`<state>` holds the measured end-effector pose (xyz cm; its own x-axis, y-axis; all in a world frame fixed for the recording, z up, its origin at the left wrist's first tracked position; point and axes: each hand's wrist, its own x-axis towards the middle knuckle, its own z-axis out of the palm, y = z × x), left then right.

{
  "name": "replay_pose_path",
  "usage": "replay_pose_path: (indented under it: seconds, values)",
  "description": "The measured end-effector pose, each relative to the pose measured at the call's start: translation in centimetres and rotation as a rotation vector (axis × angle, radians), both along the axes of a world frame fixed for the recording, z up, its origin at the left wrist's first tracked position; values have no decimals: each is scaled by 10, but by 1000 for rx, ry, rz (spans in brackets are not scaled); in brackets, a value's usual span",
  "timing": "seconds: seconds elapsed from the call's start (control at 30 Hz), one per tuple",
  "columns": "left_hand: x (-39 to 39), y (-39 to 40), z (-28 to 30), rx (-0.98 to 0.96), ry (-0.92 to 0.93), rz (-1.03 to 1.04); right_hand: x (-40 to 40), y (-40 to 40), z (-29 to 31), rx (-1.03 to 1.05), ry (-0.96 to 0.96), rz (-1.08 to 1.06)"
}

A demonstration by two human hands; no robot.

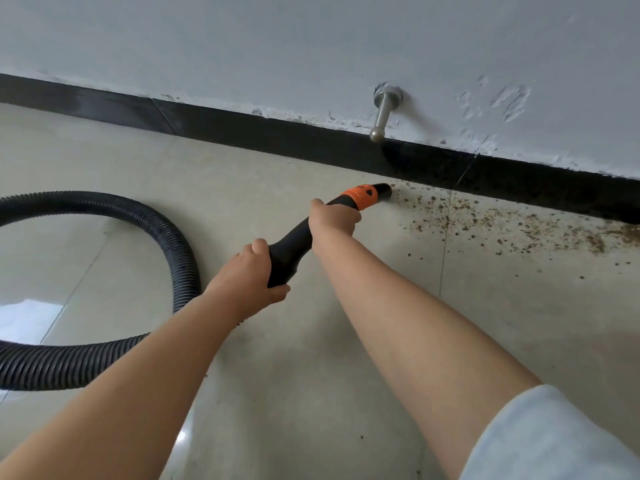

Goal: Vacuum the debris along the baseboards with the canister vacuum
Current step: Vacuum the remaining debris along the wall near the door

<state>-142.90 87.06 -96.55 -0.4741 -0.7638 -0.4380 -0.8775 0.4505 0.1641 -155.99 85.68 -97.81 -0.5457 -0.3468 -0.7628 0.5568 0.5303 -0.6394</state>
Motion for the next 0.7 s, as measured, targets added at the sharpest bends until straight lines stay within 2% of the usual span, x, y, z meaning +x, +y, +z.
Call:
replay_pose_path:
  seconds: [0.27, 0.57, 0.7]
  values:
    - [8, -13, -9, 5, 49, 7, 1, -4, -5, -10, -23, 35]
    - [-31, -1, -18, 4, 89, -24, -39, 1, -13, 39, 78, 32]
    - [-19, -1, -23, -4, 111, -9, -27, 0, -16, 19, 117, 43]
